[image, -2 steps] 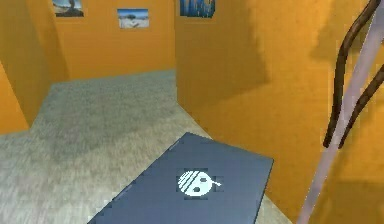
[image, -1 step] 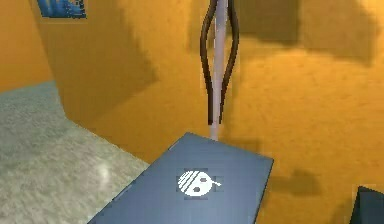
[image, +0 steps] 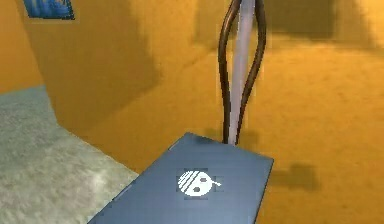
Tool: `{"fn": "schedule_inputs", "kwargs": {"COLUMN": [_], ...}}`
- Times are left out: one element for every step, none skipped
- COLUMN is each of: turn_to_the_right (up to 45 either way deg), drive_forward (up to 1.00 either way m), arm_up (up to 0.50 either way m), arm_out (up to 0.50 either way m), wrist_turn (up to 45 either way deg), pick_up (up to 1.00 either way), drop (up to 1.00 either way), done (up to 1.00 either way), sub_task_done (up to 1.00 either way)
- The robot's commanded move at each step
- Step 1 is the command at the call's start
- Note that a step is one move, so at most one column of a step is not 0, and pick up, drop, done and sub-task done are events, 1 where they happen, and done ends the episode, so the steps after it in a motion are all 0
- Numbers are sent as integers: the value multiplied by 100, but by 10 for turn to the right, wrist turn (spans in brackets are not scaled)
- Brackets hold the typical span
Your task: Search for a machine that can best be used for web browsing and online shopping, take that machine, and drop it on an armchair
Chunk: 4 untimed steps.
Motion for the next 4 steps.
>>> {"fn": "schedule_inputs", "kwargs": {"turn_to_the_right": [-450,-450,-450,-90], "drive_forward": [0,0,0,0], "arm_up": [0,0,0,0], "arm_out": [0,0,0,0], "wrist_turn": [0,0,0,0], "pick_up": [0,0,0,0], "drop": [0,0,0,0], "done": [0,0,0,0], "sub_task_done": [0,0,0,0]}}
